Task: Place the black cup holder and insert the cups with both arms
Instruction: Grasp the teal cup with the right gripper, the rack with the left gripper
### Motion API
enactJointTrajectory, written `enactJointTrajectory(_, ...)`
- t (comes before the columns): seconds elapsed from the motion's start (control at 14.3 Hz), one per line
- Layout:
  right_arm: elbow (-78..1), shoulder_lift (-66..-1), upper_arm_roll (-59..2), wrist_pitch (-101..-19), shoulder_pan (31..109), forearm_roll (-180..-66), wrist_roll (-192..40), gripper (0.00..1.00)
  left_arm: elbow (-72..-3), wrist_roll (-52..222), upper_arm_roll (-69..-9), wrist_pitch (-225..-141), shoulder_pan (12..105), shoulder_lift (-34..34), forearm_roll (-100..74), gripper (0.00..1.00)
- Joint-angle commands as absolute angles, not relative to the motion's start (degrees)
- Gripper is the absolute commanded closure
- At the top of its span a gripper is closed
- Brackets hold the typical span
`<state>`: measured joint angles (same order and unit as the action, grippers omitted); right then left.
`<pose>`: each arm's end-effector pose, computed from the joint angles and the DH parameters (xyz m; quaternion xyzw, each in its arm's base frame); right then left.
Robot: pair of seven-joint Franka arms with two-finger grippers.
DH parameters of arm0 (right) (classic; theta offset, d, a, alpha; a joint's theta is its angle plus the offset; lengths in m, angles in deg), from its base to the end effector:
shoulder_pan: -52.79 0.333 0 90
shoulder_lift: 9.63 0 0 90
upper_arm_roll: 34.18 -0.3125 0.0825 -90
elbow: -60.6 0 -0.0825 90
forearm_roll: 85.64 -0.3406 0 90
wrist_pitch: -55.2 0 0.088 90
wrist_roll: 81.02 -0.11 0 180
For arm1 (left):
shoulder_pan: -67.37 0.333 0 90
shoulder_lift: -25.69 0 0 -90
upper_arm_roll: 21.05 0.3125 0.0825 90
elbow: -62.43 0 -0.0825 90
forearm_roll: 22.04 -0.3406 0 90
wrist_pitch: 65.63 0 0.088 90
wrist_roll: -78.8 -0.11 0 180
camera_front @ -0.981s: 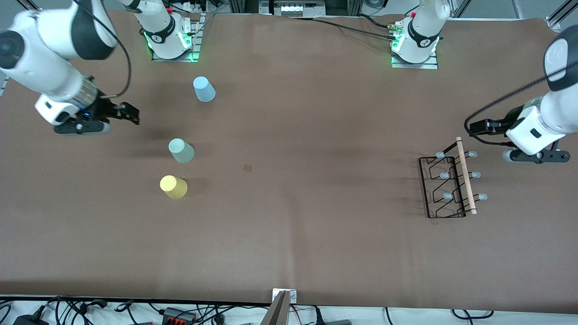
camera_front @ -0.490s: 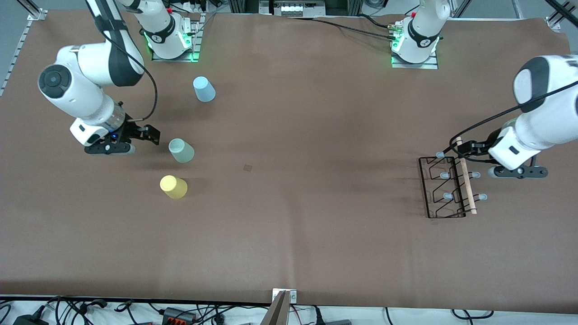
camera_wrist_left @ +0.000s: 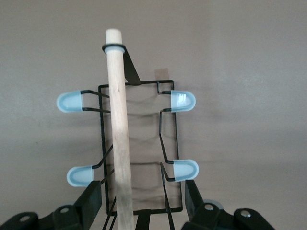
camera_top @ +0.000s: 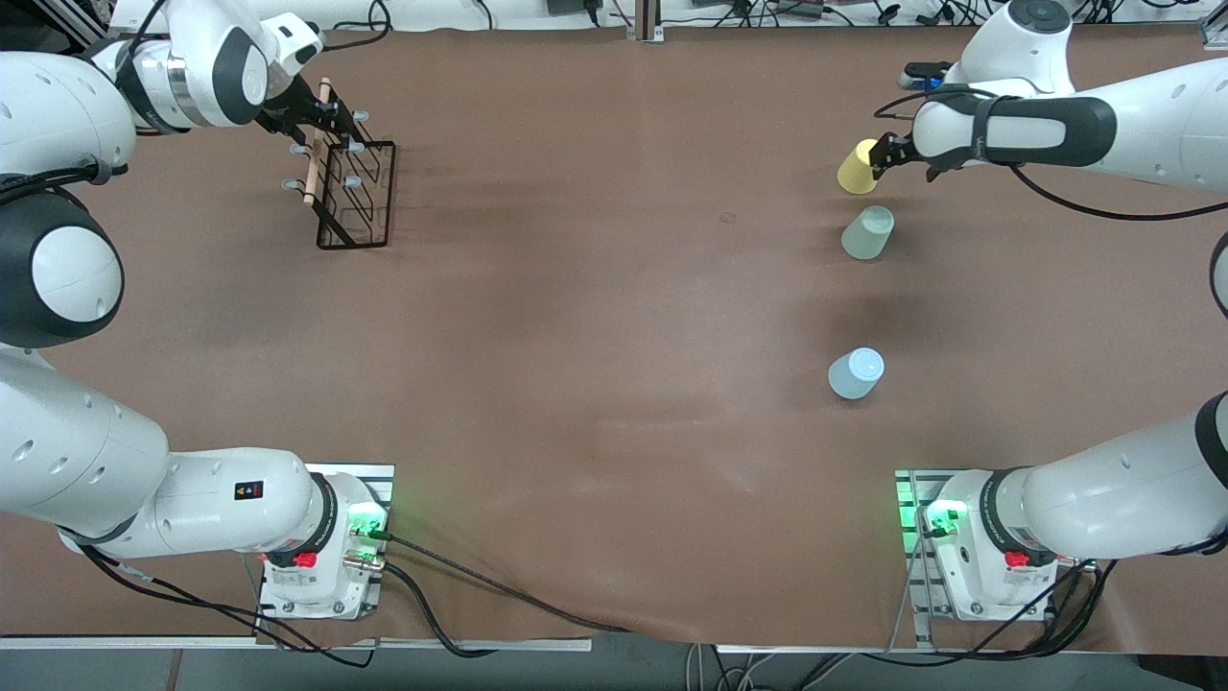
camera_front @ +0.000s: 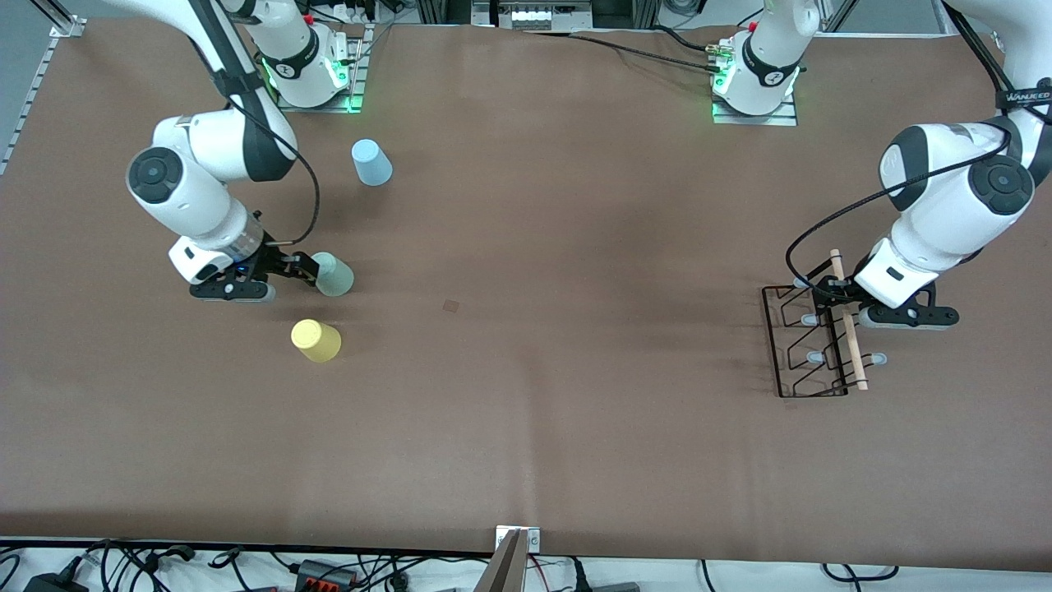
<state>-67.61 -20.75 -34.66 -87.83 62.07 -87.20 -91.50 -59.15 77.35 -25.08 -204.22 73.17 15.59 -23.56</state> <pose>0.5132 0.0881 0.3151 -0.9993 0.0170 -0.0301 0.0149 0.5456 0.0180 0.3629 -0.9981 0.0057 -0.0604 0.0049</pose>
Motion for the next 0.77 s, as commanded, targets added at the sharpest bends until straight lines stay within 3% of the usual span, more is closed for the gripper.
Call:
enactJointTrajectory(0.0, -69.8, -21.1, -34.4, -92.5, 63.6, -87.8, -93.2, 0.00, -60.2, 76.3, -25.4, -205.0, 73.9, 16.8, -24.7, 0.41)
enactJointTrajectory(0.07, -71.1, -21.6, -34.4, -94.7, 63.6, -87.8, -93.2, 0.00, -60.2, 76.3, -25.4, -205.0, 73.9, 16.3, -24.7, 0.51)
enactJointTrajectory(0.49, -74.1, -23.4, -34.4, -96.4, 65.4, -87.8, -99.2, 0.00, -59.7, 76.2, -25.1, -205.1, 74.8, 15.0, -24.7, 0.52)
enactJointTrajectory(0.56, -74.1, -23.4, -34.4, -96.4, 65.7, -87.8, -99.5, 0.00, -59.7, 76.2, -25.1, -205.1, 74.8, 14.9, -24.7, 0.58)
enactJointTrajectory(0.7, -74.3, -23.4, -34.4, -96.6, 65.8, -87.8, -99.5, 0.00, -59.6, 76.3, -25.2, -204.8, 74.8, 14.9, -24.7, 0.87)
